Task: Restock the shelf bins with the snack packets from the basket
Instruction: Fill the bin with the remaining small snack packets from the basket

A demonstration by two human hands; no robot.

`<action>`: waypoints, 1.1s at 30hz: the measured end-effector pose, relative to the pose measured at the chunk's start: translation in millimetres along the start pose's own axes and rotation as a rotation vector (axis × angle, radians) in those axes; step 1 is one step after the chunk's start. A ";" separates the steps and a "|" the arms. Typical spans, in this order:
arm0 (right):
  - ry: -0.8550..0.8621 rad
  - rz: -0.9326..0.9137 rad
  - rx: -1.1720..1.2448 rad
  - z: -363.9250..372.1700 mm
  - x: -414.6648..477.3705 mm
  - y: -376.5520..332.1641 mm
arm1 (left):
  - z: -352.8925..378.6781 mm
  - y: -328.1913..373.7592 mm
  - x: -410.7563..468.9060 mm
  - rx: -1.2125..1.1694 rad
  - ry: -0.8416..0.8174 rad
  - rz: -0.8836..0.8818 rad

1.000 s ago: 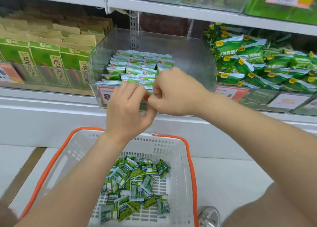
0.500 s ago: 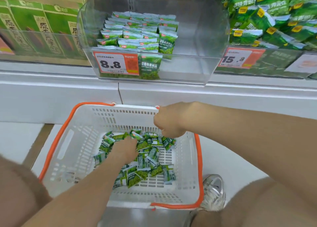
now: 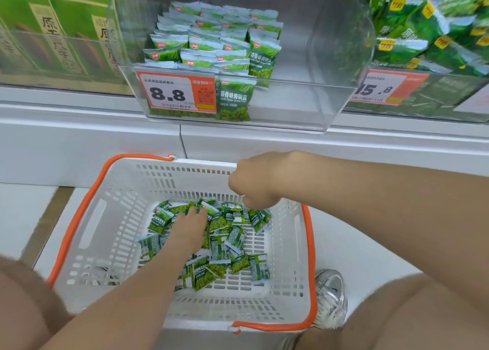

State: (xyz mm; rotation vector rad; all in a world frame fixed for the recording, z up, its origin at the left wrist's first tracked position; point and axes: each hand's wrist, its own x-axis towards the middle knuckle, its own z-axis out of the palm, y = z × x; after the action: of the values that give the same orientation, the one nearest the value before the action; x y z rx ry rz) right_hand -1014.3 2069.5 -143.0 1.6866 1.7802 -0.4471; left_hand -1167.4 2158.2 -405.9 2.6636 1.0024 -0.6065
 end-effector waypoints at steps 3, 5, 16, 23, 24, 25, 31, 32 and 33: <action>-0.033 0.046 0.031 -11.4 -4.0 5.1 | -26.5 9.7 -6.1 -0.449 0.063 0.058; -0.098 0.092 0.007 -18.4 -8.7 9.6 | -58.4 19.3 -12.9 -0.763 0.052 0.126; 0.213 0.089 0.341 -29.7 -43.7 61.1 | -206.5 71.5 -65.4 -1.135 0.038 0.490; 0.216 0.084 0.741 -40.2 -78.8 69.0 | -241.4 54.1 -87.1 -1.130 0.059 0.520; 0.208 0.075 0.797 -41.6 -82.4 67.8 | -247.2 52.4 -89.8 -1.142 0.060 0.532; 0.212 0.072 0.834 -42.6 -84.7 67.5 | -252.7 51.7 -92.6 -1.152 0.077 0.549; 0.344 0.085 0.924 -48.0 -91.2 71.6 | -279.8 62.1 -109.5 -1.308 0.413 0.517; 0.349 0.074 0.951 -49.0 -93.2 72.6 | -282.5 63.9 -109.6 -1.337 0.464 0.486; 0.363 0.058 0.968 -50.5 -96.0 73.3 | -285.4 65.9 -110.2 -1.347 0.505 0.466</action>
State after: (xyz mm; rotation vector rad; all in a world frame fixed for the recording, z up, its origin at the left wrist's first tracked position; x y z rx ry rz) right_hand -956.0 2037.6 -30.2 2.5886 1.8811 -1.1716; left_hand -1113.3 2146.6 -97.8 1.6437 0.4847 0.6736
